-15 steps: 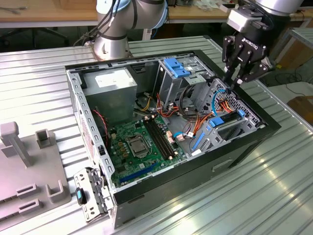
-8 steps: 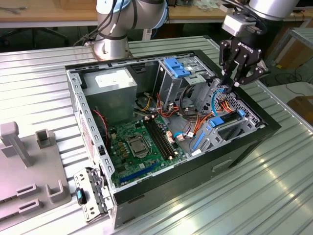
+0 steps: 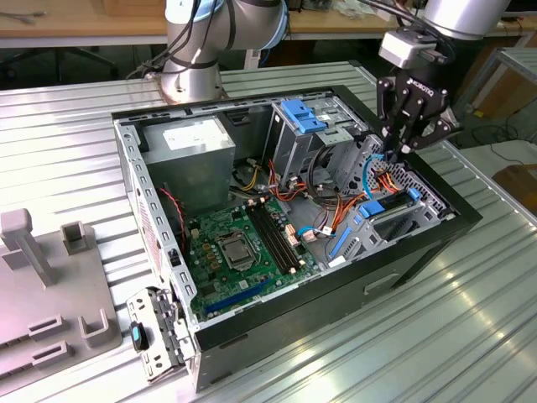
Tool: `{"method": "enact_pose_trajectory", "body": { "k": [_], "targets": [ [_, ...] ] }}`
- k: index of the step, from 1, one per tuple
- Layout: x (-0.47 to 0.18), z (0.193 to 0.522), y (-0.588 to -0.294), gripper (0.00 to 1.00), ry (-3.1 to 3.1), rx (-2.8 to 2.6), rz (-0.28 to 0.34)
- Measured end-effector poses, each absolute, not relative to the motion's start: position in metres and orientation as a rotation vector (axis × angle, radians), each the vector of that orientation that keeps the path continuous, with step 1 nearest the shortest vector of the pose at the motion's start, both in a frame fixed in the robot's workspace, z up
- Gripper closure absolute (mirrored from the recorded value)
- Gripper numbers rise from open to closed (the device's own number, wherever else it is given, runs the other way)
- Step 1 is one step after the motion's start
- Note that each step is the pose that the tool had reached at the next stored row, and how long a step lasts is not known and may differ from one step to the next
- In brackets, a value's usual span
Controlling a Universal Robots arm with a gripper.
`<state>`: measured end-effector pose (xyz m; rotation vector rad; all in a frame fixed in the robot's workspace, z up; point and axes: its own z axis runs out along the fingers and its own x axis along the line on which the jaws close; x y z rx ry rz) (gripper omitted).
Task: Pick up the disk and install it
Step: 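Insert the second disk wire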
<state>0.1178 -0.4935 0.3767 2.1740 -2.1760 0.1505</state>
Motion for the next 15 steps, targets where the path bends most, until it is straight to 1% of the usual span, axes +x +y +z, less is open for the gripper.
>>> {"method": "enact_pose_trajectory", "body": {
  "k": [1, 6, 10, 15],
  "targets": [
    [0.118, 0.377, -0.494, 0.78, -2.173, 2.171, 0.157],
    [0.118, 0.375, -0.495, 0.78, -2.154, 2.153, 0.193],
    [0.118, 0.366, -0.497, 0.78, -2.153, 2.152, 0.194],
    [0.118, 0.365, -0.498, 0.78, -2.153, 2.152, 0.195]
  ]
}}
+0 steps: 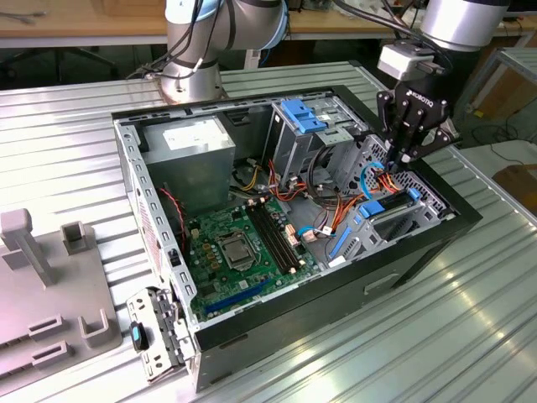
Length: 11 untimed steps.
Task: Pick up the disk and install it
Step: 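Insert the second disk wire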
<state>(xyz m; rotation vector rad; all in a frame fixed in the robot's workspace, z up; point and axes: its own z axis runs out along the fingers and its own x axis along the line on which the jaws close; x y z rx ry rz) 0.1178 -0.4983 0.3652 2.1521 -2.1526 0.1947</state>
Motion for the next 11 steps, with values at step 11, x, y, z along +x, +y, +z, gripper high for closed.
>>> {"method": "enact_pose_trajectory", "body": {
  "k": [11],
  "targets": [
    [0.118, 0.358, -0.511, 0.84, -2.107, 2.114, 0.278]
  ]
}}
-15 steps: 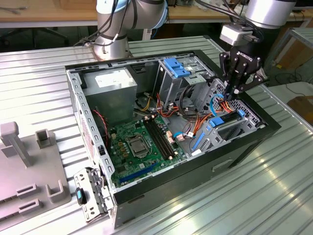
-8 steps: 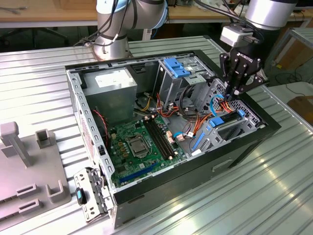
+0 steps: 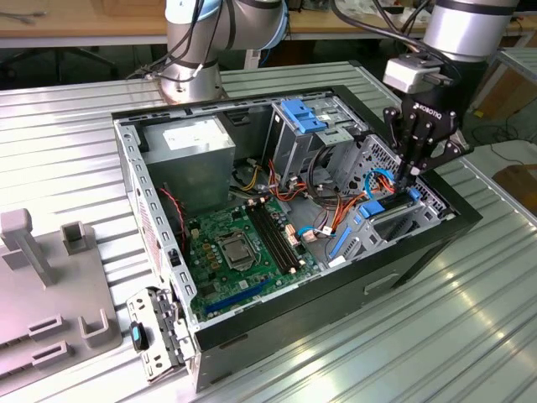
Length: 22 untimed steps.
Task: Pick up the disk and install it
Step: 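Insert the second disk wire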
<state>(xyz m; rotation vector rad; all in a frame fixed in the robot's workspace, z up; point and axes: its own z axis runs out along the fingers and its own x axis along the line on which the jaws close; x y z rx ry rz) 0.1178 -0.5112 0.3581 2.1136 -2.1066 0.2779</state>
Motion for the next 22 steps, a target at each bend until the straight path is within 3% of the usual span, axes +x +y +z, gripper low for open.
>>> {"method": "enact_pose_trajectory", "body": {
  "k": [6, 8, 16, 18, 19, 22],
  "targets": [
    [0.1178, 0.3579, -0.5115, 0.84, -2.107, 2.114, 0.278],
    [0.1178, 0.3579, -0.5125, 0.76, -2.107, 2.114, 0.278],
    [0.1178, 0.3565, -0.5162, 0.76, -2.106, 2.114, 0.278],
    [0.1177, 0.3564, -0.5164, 0.78, -2.107, 2.114, 0.277],
    [0.1177, 0.3564, -0.5166, 0.84, -2.107, 2.114, 0.277],
    [0.1169, 0.3565, -0.5174, 0.84, -2.107, 2.114, 0.277]
  ]
}}
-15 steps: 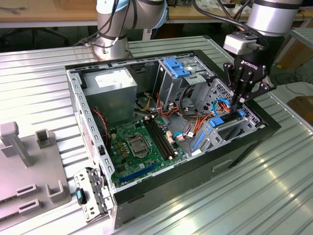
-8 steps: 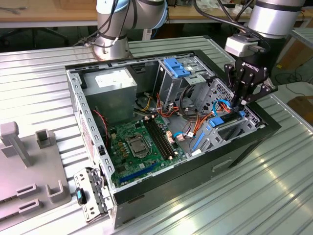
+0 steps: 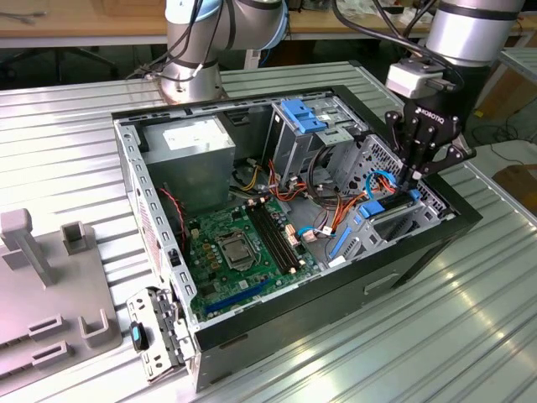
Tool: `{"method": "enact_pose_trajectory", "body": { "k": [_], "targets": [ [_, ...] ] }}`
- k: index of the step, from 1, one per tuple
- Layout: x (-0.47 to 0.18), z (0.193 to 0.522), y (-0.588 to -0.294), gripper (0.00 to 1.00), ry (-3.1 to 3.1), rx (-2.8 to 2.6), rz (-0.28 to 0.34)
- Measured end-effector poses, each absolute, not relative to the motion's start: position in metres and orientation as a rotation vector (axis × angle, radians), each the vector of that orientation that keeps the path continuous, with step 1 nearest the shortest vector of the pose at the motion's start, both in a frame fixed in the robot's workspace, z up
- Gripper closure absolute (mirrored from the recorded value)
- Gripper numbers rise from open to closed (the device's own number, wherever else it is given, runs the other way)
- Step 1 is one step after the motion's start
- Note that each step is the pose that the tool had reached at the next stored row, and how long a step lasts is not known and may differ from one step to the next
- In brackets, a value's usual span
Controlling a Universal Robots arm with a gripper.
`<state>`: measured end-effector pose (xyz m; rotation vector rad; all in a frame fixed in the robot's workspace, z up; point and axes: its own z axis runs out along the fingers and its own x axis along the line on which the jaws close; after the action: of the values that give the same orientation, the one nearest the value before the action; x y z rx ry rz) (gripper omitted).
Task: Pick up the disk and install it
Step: 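Insert the second disk wire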
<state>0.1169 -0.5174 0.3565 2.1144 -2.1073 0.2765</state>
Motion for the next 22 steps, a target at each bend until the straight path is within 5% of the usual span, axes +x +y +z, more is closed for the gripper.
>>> {"method": "enact_pose_trajectory", "body": {
  "k": [22],
  "targets": [
    [0.105, 0.354, -0.518, 0.84, -2.125, 2.131, 0.248]
  ]
}}
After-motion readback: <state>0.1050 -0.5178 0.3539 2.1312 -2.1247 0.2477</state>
